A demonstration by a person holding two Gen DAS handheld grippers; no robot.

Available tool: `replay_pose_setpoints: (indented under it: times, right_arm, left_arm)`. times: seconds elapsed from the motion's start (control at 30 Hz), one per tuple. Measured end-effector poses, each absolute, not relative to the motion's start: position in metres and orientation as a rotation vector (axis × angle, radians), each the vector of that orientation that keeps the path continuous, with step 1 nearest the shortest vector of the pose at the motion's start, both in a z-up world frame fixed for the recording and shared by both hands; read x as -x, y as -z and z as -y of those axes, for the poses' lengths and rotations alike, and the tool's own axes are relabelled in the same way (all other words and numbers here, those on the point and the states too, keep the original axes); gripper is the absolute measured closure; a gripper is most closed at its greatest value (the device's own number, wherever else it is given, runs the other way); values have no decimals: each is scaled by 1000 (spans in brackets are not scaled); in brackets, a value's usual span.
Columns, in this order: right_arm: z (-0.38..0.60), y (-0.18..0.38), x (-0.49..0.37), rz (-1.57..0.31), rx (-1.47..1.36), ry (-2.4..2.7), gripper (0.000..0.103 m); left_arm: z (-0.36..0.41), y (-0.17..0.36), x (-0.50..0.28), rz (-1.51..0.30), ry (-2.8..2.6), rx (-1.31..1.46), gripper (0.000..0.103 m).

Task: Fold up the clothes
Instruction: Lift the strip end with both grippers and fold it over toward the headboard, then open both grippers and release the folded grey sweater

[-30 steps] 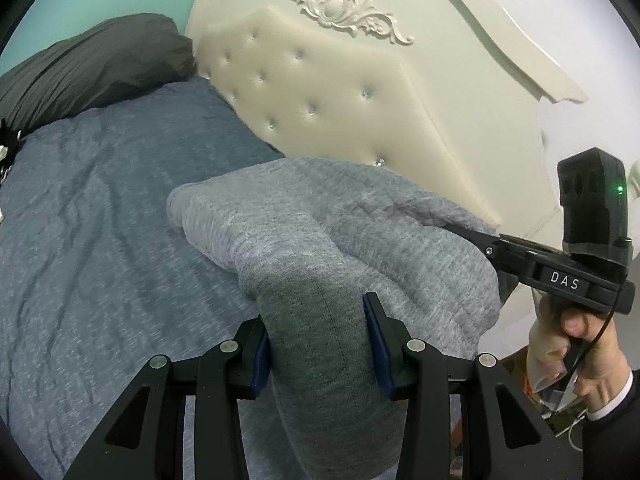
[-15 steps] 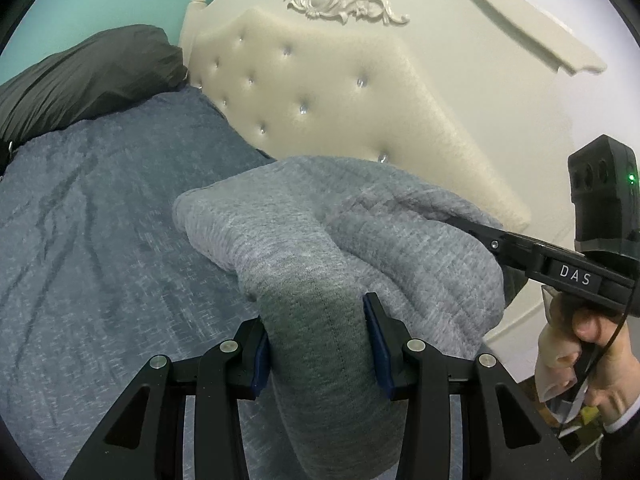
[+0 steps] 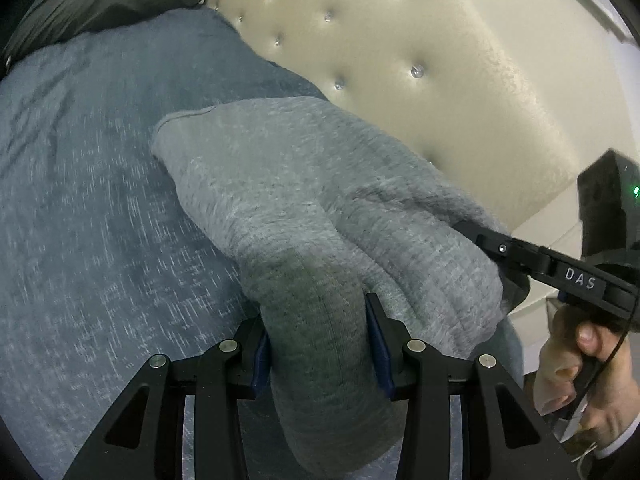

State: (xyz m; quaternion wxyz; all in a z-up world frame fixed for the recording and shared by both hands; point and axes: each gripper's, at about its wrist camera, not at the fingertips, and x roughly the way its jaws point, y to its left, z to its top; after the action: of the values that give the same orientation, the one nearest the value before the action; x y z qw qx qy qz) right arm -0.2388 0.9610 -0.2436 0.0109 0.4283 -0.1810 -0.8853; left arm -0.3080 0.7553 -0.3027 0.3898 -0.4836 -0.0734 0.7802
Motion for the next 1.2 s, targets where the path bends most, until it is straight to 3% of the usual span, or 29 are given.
replay_pose_setpoints:
  times: [0.23,0.5,0.67,0.8,0.9,1.07,1.2]
  right_arm:
    - [-975,255,235,653,-1401,2763,79]
    - [-991,256,215,678,-1445,2845,68]
    - [-999,230,191,717,-1273,2956,68]
    - [-979,224,196,667,-1231,2853,86]
    - [-969,243,204,639,-1326,2808,91]
    - [-987,282,205,769,-1448,2827,103]
    - [-1001,293,198,855,-1442,2858,103]
  left_arm:
    - [-726,324,320,384,-1863,1398,53]
    - [-694,301,318,380,-1858,1389,51]
    - [-703,280,309,335,-1844,1301,51]
    - [-718,283,301,281,-1824,1296,51]
    - [-725,290,296,237,-1818,1306,51]
    - [-728,300,290,184,-1823,1304,52]
    - [-729,303,290,154,-1815,1301,52]
